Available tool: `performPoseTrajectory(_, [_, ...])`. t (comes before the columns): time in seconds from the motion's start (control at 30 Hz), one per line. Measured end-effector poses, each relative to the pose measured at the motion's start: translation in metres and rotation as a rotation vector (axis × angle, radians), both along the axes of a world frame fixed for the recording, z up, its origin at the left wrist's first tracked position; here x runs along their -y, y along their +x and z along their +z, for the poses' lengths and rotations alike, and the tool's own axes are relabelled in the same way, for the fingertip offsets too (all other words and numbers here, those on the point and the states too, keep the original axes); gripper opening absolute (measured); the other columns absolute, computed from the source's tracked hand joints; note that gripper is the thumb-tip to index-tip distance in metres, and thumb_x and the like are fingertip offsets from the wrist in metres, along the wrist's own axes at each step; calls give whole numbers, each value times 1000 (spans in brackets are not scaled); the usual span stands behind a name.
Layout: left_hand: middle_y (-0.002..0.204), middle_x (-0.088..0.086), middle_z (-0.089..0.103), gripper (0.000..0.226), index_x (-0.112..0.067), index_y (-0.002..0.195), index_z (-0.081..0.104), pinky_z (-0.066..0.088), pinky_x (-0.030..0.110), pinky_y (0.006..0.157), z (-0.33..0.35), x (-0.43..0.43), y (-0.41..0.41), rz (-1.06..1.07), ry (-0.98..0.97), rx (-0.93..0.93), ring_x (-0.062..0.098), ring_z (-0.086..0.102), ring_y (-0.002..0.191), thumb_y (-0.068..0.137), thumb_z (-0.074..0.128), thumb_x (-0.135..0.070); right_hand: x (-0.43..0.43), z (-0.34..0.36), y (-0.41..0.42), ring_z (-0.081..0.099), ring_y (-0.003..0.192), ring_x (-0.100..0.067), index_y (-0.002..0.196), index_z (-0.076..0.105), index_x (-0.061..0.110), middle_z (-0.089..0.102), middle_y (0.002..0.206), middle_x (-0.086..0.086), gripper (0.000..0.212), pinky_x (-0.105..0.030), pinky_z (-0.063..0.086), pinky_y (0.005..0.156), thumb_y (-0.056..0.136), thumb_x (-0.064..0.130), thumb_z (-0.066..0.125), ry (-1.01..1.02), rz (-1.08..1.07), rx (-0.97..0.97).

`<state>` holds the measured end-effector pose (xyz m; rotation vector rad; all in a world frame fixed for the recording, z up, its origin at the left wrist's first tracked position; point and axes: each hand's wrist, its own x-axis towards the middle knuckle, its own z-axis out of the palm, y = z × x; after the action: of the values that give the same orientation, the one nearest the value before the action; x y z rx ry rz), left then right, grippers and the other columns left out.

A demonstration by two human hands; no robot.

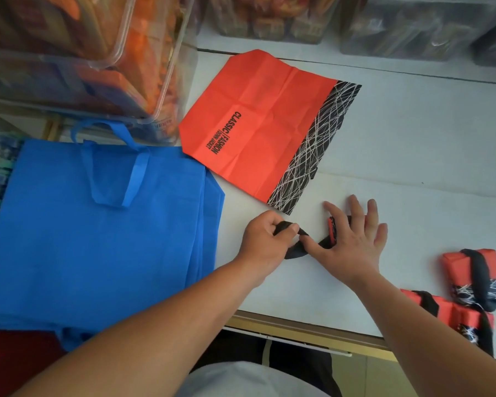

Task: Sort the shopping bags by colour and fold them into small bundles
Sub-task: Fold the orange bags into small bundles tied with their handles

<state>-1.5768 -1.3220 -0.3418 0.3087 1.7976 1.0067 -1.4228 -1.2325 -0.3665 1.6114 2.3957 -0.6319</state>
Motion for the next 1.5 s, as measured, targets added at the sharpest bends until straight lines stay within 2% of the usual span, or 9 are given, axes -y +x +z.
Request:
performPoseTrajectory(0.27, [66,8,67,13,-4,91,62,48,20,58,6,-8,8,59,44,182,13,60,62,97,69,-13,9,-25,14,13,154,-41,144,53,32,33,161,-9,58,-68,23,112,92,52,39,194,216,-119])
performPoseTrajectory(0.4, [64,5,60,16,-5,97,62,48,17,50,10,-2,3,49,-9,63,13,60,52,99,65,-20,4,-21,19,7,156,-37,147,48,37,28,164,-4,51,-65,19,115,102,52,28,155,294,-118])
performPoseTrajectory(0.53, [77,5,60,18,-10,97,61,48,18,50,16,0,-1,-26,-45,2,15,63,52,100,64,-27,-1,-10,22,-19,155,-16,158,22,49,0,170,12,57,-54,0,123,103,55,5,-55,245,-186])
performPoseTrajectory(0.63, [83,4,61,16,-14,99,65,44,17,47,20,-3,0,-17,-64,-50,15,63,50,99,65,-30,-3,-1,30,5,156,-31,160,29,27,11,170,-6,57,-57,20,122,107,47,33,-6,100,-333])
performPoseTrajectory(0.77, [85,3,63,17,-16,96,64,46,21,52,27,-5,10,10,-88,-87,17,67,52,98,65,-33,-14,26,33,47,124,-38,141,48,9,50,133,-15,85,-50,45,96,82,69,65,-70,-271,-83])
performPoseTrajectory(1.07, [82,6,65,23,-14,92,64,49,23,54,43,1,38,132,-129,-111,22,71,54,97,68,-36,-30,36,11,62,67,-20,100,70,3,68,78,-5,39,-35,53,62,81,32,86,-578,-601,-429])
performPoseTrajectory(1.27, [61,7,53,25,-7,98,64,59,38,56,72,10,30,155,-183,174,21,59,48,96,71,-32,-26,125,52,65,78,-7,97,65,25,69,84,13,27,-15,49,65,82,14,84,-516,-25,-701])
performPoseTrajectory(1.4, [55,1,54,20,-17,89,65,56,34,55,109,-2,45,-77,-99,121,23,58,52,94,72,-36,-19,176,80,67,85,-18,97,67,28,70,92,9,28,-26,52,71,80,21,88,-396,382,-744])
performPoseTrajectory(1.5, [68,5,60,20,-17,93,64,54,32,56,141,-10,61,-243,19,47,19,57,57,98,65,-36,-22,199,91,66,83,-17,92,73,28,68,89,9,30,-19,47,68,72,21,93,-337,423,-820])
